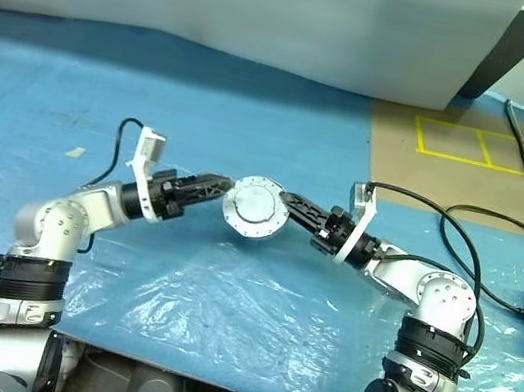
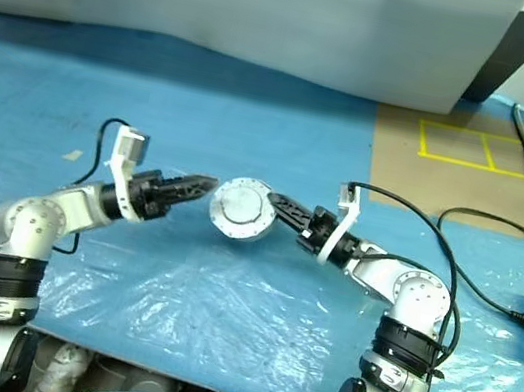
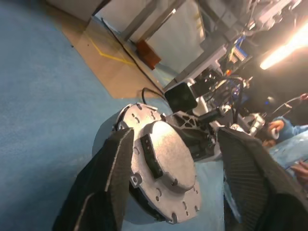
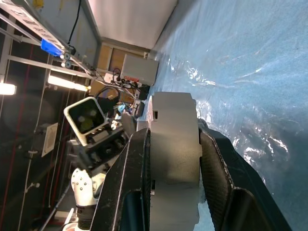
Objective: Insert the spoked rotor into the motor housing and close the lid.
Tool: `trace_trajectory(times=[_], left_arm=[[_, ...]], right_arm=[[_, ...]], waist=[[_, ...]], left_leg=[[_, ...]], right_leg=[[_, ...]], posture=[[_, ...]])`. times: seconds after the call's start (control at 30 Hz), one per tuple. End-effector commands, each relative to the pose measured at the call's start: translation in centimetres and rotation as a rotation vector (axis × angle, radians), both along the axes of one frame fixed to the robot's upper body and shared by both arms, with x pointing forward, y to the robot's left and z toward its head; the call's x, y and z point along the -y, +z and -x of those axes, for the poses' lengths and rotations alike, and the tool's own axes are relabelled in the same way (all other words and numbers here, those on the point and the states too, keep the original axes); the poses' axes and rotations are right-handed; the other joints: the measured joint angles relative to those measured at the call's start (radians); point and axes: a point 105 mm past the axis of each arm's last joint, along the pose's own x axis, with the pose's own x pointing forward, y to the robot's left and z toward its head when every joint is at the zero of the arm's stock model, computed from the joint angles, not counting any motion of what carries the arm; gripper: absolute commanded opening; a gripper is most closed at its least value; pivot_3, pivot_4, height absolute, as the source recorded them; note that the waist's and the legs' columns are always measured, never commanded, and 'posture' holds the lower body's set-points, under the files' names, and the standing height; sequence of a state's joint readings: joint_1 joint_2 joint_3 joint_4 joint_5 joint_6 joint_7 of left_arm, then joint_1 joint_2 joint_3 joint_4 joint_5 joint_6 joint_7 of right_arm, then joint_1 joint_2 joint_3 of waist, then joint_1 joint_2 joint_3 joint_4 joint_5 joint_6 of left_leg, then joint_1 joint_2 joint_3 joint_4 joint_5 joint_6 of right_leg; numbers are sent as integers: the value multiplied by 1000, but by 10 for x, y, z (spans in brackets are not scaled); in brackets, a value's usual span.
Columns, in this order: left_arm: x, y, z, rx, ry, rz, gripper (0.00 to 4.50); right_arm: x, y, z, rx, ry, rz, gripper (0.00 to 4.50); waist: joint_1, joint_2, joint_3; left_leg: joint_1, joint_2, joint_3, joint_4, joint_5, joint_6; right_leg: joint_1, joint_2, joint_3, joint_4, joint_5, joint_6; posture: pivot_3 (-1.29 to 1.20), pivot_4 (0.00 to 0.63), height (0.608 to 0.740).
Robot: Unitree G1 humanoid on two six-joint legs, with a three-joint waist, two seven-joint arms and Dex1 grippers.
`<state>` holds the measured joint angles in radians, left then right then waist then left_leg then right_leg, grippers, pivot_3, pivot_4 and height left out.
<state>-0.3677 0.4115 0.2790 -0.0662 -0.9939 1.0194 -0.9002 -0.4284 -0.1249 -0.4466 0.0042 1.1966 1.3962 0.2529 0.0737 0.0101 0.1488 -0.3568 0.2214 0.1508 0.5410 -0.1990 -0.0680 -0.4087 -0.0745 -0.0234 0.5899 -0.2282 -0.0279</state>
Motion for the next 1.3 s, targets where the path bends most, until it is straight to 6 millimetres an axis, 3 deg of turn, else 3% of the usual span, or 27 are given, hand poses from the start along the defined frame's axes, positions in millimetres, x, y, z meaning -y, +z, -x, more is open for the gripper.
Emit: trace_trajectory(times=[0.03,0.2,0.33,0.47,0.8,1.17,1.3], left_arm=[[-9,12,10,10,16,43,4335],[-18,-9,11,-109,62,56,4486],[-16,-28,11,-196,85,68,4486],[-3,-28,18,-197,51,89,4486],[14,-11,14,-150,31,163,4486],[52,-30,-11,-246,34,213,4486],[56,-22,-18,-232,40,243,4486]], right_arm=[[-5,23,0,78,25,-73,1163],[-7,27,-3,75,28,-90,1163],[-10,42,-5,107,40,-139,1163],[-14,57,-4,143,61,-165,1163],[-15,55,-1,124,71,-138,1163],[-17,55,-3,111,76,-130,1163],[-17,54,-4,106,73,-131,1163]], waist=[[0,0,0],[-1,0,0],[-1,0,0],[0,0,0],[4,0,0],[7,-1,0],[6,-1,0]], left_leg=[[0,0,0,0,0,0],[0,0,-1,1,0,0],[0,0,-1,2,0,0],[-1,0,-1,4,0,0],[-2,0,-2,5,0,0],[-4,0,-3,8,0,0],[-5,0,-3,11,0,0]], right_leg=[[0,0,0,0,0,0],[0,0,0,1,0,0],[0,0,0,1,1,1],[0,0,0,1,1,2],[0,0,0,2,2,3],[0,0,0,4,3,4],[0,0,1,7,3,4]], posture=[[0,150,740],[0,150,740],[0,150,740],[0,150,740],[0,150,740],[0,150,740],[0,150,740]])
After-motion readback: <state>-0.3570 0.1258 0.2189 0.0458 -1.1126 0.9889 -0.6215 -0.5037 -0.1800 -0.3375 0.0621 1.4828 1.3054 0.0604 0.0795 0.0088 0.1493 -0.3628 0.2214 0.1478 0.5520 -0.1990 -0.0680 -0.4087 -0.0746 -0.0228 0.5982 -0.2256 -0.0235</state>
